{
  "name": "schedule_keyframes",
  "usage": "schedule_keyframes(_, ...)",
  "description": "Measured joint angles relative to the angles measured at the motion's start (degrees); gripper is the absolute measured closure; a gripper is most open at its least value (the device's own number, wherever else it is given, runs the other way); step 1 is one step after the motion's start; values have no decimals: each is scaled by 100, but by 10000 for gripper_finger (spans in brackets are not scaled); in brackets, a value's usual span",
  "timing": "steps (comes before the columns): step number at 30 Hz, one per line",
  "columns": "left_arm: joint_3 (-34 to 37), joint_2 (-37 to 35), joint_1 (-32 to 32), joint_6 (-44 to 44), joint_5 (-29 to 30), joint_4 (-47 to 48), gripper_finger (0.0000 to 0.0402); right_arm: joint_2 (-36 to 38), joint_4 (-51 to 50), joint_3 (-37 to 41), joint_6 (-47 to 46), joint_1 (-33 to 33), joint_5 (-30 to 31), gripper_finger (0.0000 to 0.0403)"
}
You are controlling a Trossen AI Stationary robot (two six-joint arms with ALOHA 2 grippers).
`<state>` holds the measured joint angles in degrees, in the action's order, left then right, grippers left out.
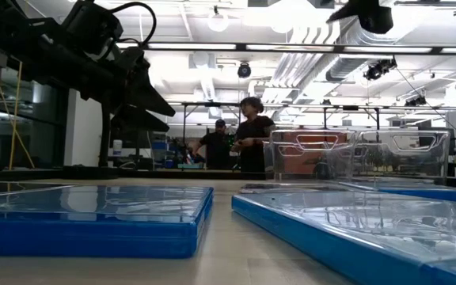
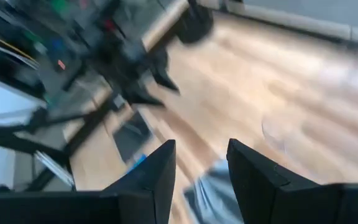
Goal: Pick & place jewel cases by type
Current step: Put the right black CD case into the right transparent bin
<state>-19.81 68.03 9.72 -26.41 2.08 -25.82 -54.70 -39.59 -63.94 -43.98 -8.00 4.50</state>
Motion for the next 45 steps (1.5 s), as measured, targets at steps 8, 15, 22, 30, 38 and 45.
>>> schedule_keyframes(8, 0, -2, -1, 1, -183, 26, 166, -566, -1728, 0, -1922, 991, 615, 273)
schedule_keyframes(15, 0, -2, -1, 4, -355, 24, 166, -860, -2731, 0, -3523, 1768, 1040, 273)
schedule_keyframes(22, 0, -2, -1, -226, -724, 0, 166, -1473, -2456, 0, -4326, 2276, 1362, 273)
schedule_keyframes(30, 0, -2, -1, -841, -1249, -20, 166, -2468, -1557, 0, -4578, 2431, 1252, 273)
schedule_keyframes(38, 0, 50, -16, -1278, -1564, 75, 166, -3238, -659, 0, -4559, 2382, 1319, 273)
schedule_keyframes(45, -1, 152, -446, -1638, -1080, 4, 166, -3633, -400, 0, -4371, 2309, 1350, 273)
